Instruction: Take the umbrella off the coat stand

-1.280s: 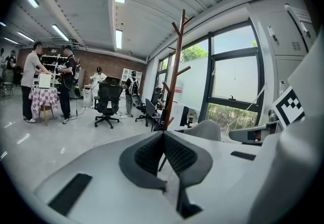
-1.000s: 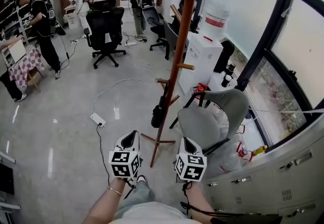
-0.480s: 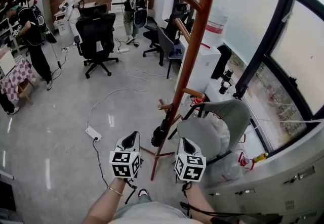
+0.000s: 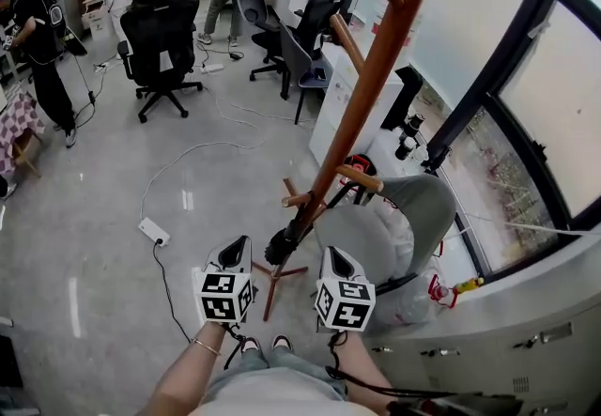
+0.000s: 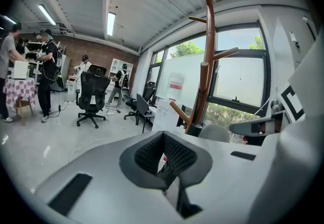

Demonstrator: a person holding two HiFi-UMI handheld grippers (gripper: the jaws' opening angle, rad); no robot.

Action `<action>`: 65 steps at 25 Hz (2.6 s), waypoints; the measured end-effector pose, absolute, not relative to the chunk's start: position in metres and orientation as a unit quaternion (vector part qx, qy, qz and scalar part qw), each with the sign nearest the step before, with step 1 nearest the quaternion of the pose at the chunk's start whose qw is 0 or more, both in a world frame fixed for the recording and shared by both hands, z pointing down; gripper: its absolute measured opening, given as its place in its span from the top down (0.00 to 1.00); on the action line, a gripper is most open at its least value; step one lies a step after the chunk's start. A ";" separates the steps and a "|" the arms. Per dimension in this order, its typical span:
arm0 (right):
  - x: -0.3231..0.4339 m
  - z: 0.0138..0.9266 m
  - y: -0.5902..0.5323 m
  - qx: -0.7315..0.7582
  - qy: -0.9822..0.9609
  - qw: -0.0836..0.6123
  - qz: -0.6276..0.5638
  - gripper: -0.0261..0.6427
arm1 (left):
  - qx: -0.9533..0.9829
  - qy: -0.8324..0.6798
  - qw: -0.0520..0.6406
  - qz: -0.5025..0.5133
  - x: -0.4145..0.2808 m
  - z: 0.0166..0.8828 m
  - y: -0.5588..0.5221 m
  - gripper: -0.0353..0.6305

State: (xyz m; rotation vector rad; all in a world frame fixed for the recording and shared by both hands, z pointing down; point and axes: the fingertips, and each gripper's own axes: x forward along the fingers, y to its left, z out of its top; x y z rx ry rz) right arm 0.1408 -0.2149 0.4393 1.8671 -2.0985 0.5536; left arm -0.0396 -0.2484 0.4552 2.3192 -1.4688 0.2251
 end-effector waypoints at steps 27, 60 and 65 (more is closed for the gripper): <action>0.153 0.477 -0.209 0.629 -0.724 0.186 0.213 0.95 | 0.811 -0.528 0.234 0.093 -0.027 0.510 -0.245 0.94; 0.171 0.532 -0.168 0.648 -0.679 0.231 0.257 0.95 | 0.887 -0.393 0.215 0.115 0.014 0.569 -0.223 0.70; 0.173 0.539 -0.167 0.651 -0.674 0.234 0.261 0.95 | 0.902 -0.364 0.199 0.119 0.020 0.578 -0.228 0.62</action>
